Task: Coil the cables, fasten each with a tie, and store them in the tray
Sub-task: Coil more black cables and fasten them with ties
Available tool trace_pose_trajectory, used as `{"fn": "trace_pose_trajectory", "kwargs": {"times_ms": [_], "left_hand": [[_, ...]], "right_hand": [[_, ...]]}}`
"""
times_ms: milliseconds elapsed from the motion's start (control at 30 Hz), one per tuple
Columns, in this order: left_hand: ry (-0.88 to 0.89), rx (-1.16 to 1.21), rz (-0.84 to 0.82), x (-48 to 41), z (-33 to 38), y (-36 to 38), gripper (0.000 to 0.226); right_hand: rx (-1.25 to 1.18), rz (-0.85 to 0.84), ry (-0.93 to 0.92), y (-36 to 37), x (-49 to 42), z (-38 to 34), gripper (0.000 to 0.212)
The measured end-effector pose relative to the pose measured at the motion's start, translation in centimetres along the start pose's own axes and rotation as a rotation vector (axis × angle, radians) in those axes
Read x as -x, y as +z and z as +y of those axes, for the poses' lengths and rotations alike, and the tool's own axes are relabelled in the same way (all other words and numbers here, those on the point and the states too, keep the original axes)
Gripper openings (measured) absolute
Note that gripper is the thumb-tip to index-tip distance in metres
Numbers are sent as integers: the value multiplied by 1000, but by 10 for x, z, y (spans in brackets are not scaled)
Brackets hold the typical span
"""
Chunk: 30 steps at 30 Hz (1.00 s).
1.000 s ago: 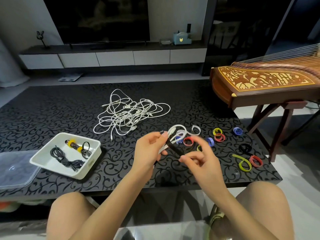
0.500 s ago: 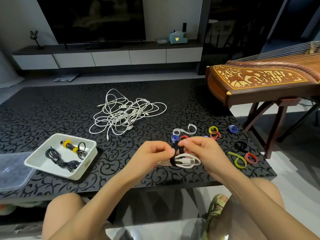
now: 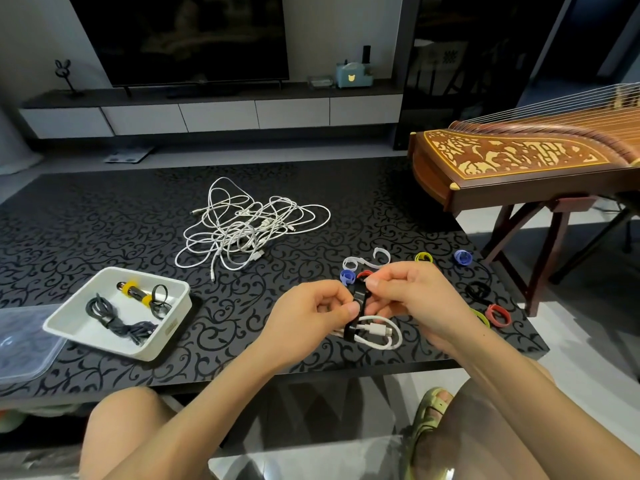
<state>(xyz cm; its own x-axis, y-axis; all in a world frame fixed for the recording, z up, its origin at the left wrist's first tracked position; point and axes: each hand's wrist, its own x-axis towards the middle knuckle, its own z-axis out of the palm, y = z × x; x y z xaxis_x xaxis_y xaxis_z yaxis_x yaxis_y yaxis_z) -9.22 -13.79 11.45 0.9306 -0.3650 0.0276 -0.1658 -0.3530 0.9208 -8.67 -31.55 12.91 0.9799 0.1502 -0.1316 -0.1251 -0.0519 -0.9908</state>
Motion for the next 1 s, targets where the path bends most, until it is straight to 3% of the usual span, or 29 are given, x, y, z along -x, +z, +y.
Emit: {"fn": "trace_pose_trajectory", "kwargs": {"times_ms": [400, 500, 667, 767, 867, 1000], "left_hand": [[-128, 217, -36, -2, 3, 3, 22], [-137, 225, -19, -3, 3, 3, 33], [-132, 202, 1, -3, 6, 4, 34], [-121, 184, 0, -3, 8, 6, 35], [-99, 120, 9, -3, 10, 8, 34], [72, -97, 6, 5, 8, 4, 29]], "right_hand": [[80, 30, -147, -1, 6, 5, 7], [47, 10, -135, -2, 9, 4, 9], [-67, 38, -30, -2, 6, 3, 13], [-187, 17, 99, 0, 0, 3, 4], [-239, 0, 169, 3, -4, 3, 16], [-154, 111, 19, -4, -6, -7, 21]]}}
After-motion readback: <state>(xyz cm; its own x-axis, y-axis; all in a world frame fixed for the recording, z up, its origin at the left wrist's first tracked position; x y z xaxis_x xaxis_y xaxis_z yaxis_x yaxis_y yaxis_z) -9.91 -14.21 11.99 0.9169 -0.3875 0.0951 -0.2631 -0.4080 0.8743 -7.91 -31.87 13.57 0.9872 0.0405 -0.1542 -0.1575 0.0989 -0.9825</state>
